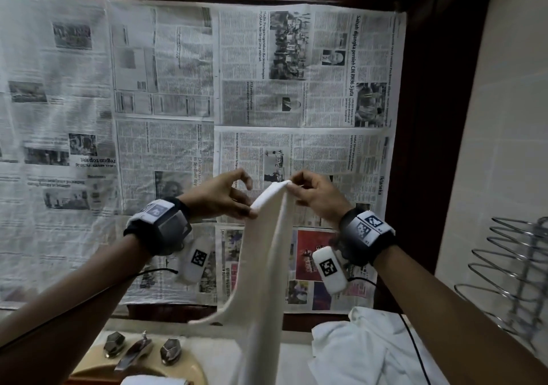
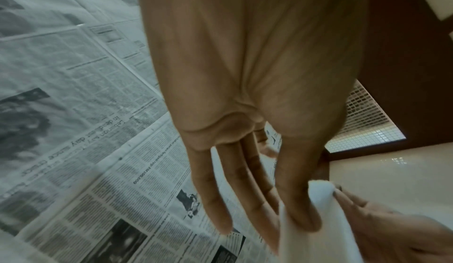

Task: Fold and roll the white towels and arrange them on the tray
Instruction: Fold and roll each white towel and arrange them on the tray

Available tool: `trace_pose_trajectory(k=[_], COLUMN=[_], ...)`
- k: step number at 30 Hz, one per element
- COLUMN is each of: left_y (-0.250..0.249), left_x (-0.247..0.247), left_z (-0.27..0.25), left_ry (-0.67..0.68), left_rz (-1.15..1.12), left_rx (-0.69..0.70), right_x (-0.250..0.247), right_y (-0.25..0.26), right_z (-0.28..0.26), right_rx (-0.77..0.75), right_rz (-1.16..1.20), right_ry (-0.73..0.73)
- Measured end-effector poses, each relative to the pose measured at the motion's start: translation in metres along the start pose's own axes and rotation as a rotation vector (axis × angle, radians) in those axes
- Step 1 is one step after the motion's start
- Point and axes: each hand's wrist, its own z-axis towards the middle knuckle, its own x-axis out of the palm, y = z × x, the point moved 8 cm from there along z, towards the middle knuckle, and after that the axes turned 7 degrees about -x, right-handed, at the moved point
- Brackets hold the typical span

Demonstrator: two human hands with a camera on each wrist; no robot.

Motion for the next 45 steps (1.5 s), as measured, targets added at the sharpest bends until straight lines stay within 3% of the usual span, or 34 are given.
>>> trace_pose_trajectory(k=[5, 10, 14, 19, 22, 32, 37, 40, 42, 45], left_y=[-0.020, -0.028, -0.018, -0.010, -0.005, -0.001, -0.010, -0.011, -0.015, -0.020], left_x=[-0.003, 0.001, 0.014, 0.035, 0.036, -0.017, -0.027, -0.026, -0.024, -0.010], left_z=[0.007, 0.014, 0.016, 0.027, 0.028, 0.024, 0.025, 0.026, 0.029, 0.030], left_ry=[-0.009, -0.029, 0.007, 0.030, 0.006, -0.109, -0.266, -0.292, -0.300, -0.232], left_rz=[-0.076, -0.032, 0.007, 0.220, 0.474, 0.829, 0.871, 0.857, 0.746, 0.404], left_rx=[0.115, 0.119, 0.096, 0.118, 0.109, -0.074, -0.105, -0.164, -0.185, -0.183], right_x=[0.009, -0.010, -0.028, -0.051, -0.068, -0.097, -0.087, -0.081, -0.076, -0.062], right_y=[0.003, 0.023, 0.034, 0.049, 0.055, 0.019, 0.019, 0.026, 0.027, 0.025], right_z=[0.006, 0.007, 0.011, 0.026, 0.029, 0.011, 0.008, 0.010, 0.009, 0.011], right_rx=[0.055, -0.091, -0.155, -0.121, -0.089, 0.011, 0.033, 0.088, 0.154, 0.183], right_rz=[0.099, -0.082, -0.173, -0.320, -0.484, -0.873, -1.004, -0.964, -0.885, -0.724], right_ry=[0.084, -0.110, -0.175, -0.276, -0.310, -0.167, -0.087, -0.121, -0.130, -0.096])
